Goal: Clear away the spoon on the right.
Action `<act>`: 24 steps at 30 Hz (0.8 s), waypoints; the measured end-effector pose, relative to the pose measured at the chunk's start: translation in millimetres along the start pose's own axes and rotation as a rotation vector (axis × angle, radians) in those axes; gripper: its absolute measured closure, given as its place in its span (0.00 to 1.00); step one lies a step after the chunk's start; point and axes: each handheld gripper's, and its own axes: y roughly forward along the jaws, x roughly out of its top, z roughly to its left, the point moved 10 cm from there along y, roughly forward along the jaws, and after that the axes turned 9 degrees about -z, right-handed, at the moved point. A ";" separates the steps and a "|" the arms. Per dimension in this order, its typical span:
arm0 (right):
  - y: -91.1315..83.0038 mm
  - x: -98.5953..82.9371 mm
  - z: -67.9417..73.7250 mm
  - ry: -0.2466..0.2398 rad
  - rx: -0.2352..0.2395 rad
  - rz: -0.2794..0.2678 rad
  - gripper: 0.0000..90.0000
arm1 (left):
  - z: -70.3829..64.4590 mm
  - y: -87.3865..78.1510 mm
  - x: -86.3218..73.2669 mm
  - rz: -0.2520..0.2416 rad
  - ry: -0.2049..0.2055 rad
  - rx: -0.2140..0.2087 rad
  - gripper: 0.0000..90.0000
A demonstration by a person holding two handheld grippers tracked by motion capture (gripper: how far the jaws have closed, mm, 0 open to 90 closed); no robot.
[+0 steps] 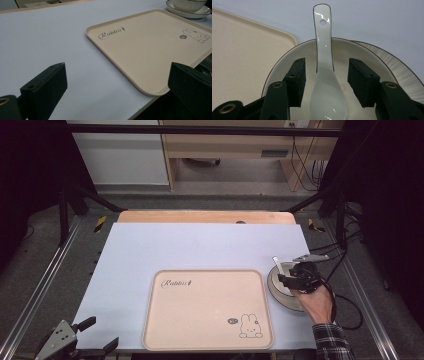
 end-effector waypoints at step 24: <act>10.3 7.6 1.6 -0.047 -0.029 0.010 0.82 | -0.3 0.1 -0.2 0.002 0.004 0.000 0.02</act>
